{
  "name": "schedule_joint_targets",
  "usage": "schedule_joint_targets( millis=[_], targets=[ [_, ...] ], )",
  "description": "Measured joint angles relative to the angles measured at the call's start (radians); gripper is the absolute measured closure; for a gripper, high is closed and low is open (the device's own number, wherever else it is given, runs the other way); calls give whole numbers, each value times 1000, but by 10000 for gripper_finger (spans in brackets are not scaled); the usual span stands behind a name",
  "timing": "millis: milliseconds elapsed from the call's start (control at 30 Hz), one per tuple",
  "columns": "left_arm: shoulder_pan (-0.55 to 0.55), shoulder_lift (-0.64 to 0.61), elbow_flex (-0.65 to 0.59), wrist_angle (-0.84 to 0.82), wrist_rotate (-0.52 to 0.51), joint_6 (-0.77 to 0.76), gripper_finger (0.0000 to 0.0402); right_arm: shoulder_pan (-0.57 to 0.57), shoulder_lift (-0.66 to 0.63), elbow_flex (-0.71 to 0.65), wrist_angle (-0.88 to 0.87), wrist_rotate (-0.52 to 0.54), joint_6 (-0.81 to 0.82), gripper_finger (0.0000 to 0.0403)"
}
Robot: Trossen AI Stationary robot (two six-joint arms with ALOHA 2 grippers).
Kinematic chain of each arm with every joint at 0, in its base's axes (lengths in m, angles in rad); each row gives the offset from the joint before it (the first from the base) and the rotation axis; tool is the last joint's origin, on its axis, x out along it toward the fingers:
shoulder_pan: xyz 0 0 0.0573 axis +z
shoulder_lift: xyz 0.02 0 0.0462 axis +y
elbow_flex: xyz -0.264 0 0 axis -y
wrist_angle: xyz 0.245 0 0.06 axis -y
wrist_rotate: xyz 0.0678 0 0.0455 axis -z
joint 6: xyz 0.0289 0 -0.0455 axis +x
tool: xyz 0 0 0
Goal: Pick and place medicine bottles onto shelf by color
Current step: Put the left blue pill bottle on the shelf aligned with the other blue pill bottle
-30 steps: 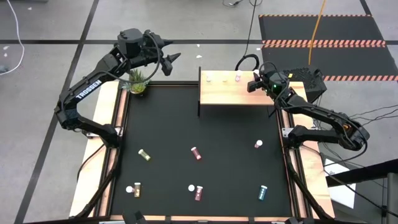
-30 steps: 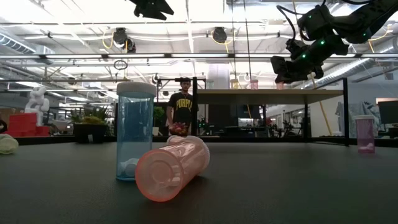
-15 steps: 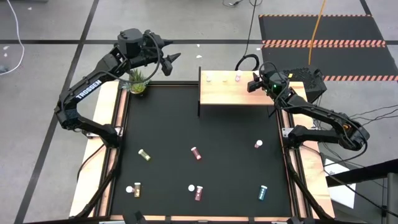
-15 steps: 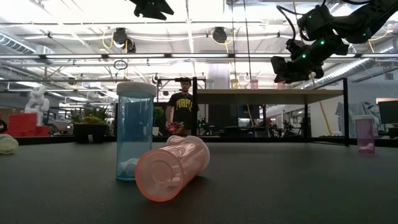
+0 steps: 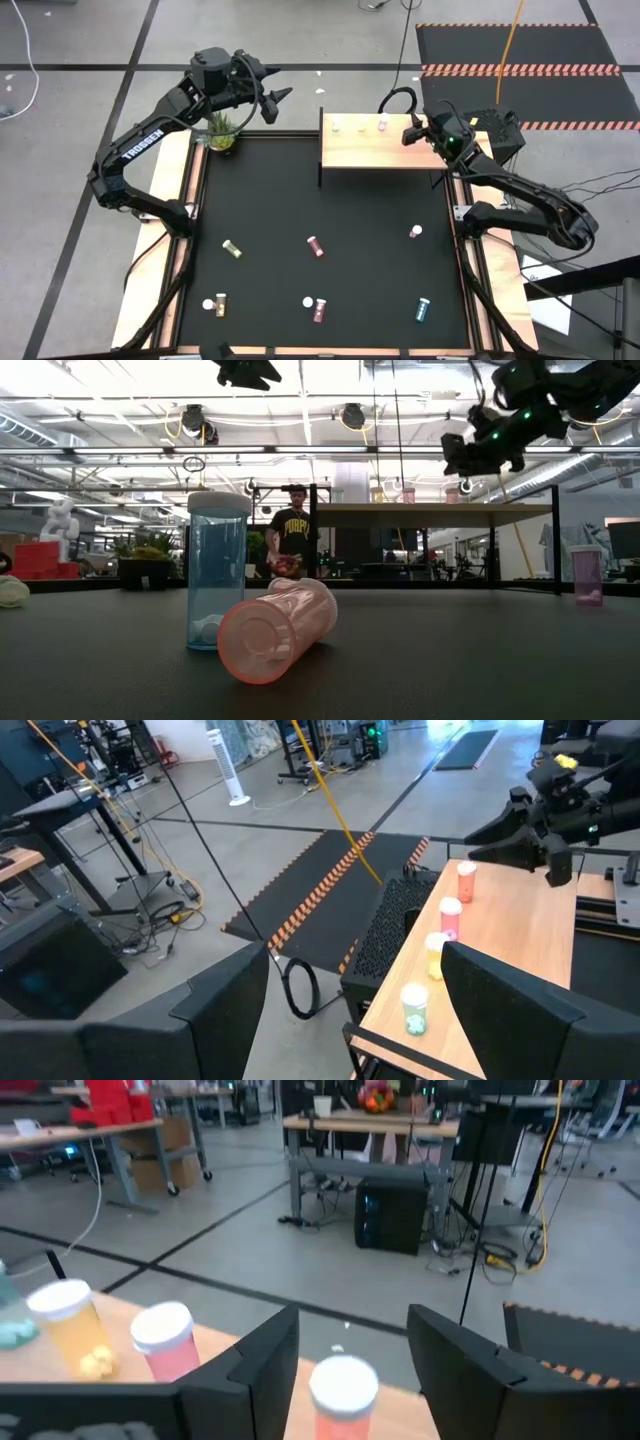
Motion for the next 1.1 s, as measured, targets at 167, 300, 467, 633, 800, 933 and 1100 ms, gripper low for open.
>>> schedule_joint_targets(
  millis=[167,300,467,633,800,933,1100],
  targets=[
    [-16,-3,0,1,-3,-4,105,7,-81,0,0,0,-9,220],
    [-41,-26,0,5,-79,-43,105,31,-138,1,-6,0,-32,220],
    [-63,-74,0,7,-111,-89,105,90,-162,73,-99,-1,-53,220],
    [-93,-116,0,6,-131,-168,105,184,-149,205,-195,3,-143,220],
    [-148,-153,0,-24,-144,-296,105,302,-122,338,-306,27,-195,220],
    [-229,-167,0,-79,-164,-384,105,421,-90,396,-381,26,-197,220],
    [-405,-167,0,-145,-293,-500,105,610,-49,414,-443,25,-150,220]
  ],
)
